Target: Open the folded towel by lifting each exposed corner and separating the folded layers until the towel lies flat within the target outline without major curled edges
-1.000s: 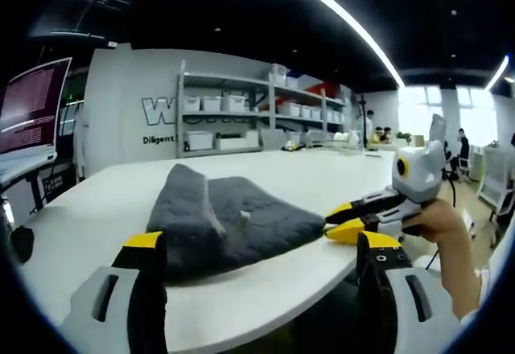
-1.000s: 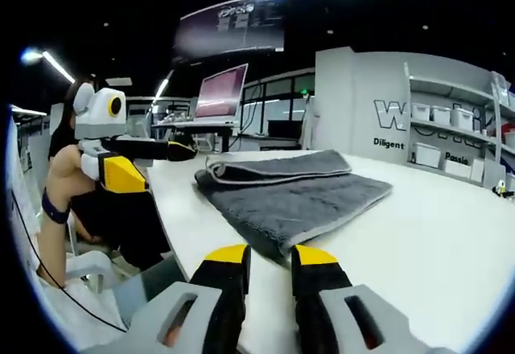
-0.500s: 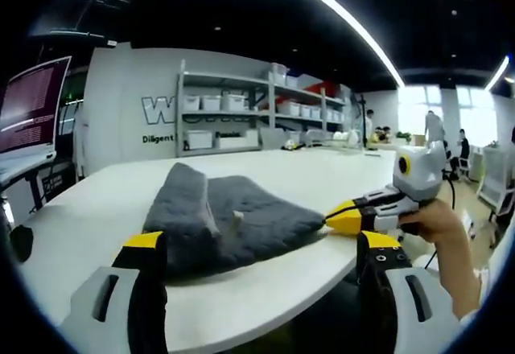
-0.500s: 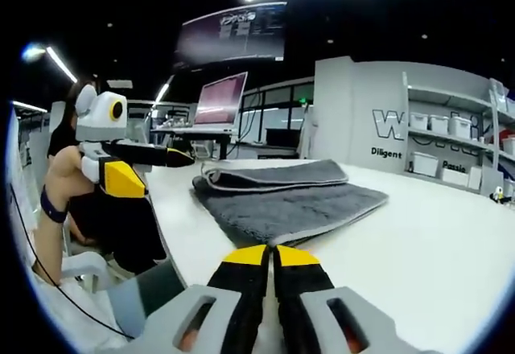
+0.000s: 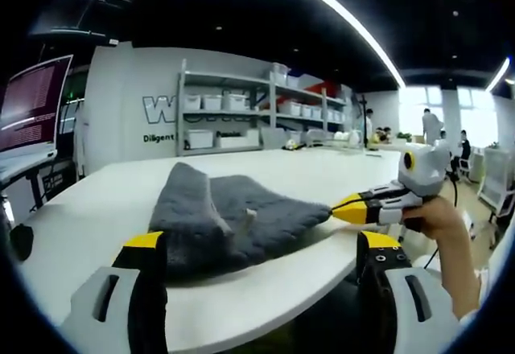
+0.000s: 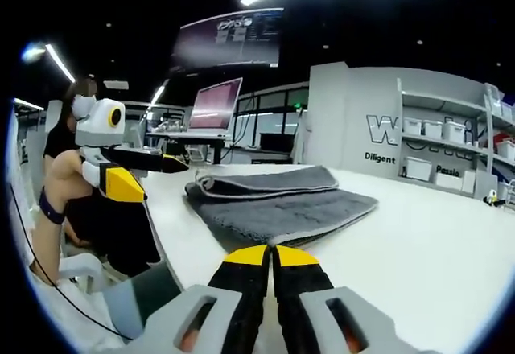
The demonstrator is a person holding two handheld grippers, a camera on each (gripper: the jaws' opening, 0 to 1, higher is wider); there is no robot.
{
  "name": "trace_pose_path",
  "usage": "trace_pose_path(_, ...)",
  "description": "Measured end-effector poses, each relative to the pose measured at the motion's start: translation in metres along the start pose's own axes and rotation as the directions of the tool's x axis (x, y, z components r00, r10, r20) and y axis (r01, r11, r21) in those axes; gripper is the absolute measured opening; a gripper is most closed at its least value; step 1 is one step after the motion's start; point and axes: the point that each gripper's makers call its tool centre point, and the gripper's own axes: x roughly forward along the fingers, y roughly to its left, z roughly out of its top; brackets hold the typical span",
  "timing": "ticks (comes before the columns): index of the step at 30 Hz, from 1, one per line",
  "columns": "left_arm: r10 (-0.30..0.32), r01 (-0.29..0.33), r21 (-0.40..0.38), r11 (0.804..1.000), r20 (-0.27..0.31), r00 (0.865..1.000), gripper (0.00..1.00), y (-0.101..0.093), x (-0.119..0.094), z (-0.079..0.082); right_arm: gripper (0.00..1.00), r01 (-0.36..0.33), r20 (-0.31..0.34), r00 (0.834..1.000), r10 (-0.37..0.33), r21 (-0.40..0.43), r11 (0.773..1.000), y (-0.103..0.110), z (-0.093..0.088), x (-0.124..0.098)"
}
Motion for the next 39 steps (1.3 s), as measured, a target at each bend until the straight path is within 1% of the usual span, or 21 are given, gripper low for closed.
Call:
trace_pose_path(8,-0.002,0.002,-0.001,1.0,0.0,1.0,0.95,0.0,0.0,0.0,0.0,0.08,-0.006,0.997,-0.08,0.001,0.997,-0.021,-0.001,-0.012)
trace_pose_path(16,-0.001,0.001,0.0,1.0,-0.002,1.0,0.95,0.001,0.0,0.0,0.0,0.163,-0.009,0.987,-0.163,0.02,0.986,-0.045,-0.004,-0.029)
trace_pose_path(19,-0.002,0.002,0.0,1.0,-0.003,1.0,0.95,0.0,0.001,0.0,0.0,0.197,-0.016,0.98,-0.197,0.023,0.98,-0.053,-0.007,-0.037)
trace_pose_path(22,-0.003,0.003,0.0,1.0,-0.003,1.0,0.95,-0.001,0.001,0.0,0.0,0.247,-0.034,0.969,-0.246,0.018,0.969,-0.064,-0.011,-0.047)
trace_pose_path(24,-0.004,0.004,0.0,1.0,-0.004,1.0,0.95,-0.001,0.001,-0.001,0.0,0.268,-0.045,0.963,-0.267,0.017,0.963,-0.068,-0.013,-0.051)
trace_pose_path(28,-0.005,0.005,0.001,1.0,-0.005,1.0,0.95,-0.002,0.001,-0.001,0.0,0.29,-0.068,0.955,-0.288,0.016,0.957,-0.073,-0.017,-0.056)
trace_pose_path(31,-0.004,0.004,0.0,1.0,-0.004,1.0,0.95,-0.002,0.001,-0.001,0.0,0.29,-0.083,0.954,-0.288,0.016,0.957,-0.072,-0.019,-0.058)
trace_pose_path(34,-0.002,0.002,-0.001,1.0,-0.005,1.0,0.95,-0.001,0.001,-0.001,0.0,0.283,-0.126,0.952,-0.28,0.012,0.959,-0.07,-0.024,-0.061)
trace_pose_path(37,0.001,-0.001,-0.003,1.0,-0.006,1.0,0.95,0.0,0.001,-0.001,0.0,0.301,-0.166,0.94,-0.299,-0.013,0.953,-0.071,-0.027,-0.068)
trace_pose_path(39,0.001,-0.001,-0.003,1.0,-0.005,1.0,0.95,0.0,0.0,-0.002,0.0,0.31,-0.167,0.937,-0.307,-0.013,0.951,-0.073,-0.026,-0.074)
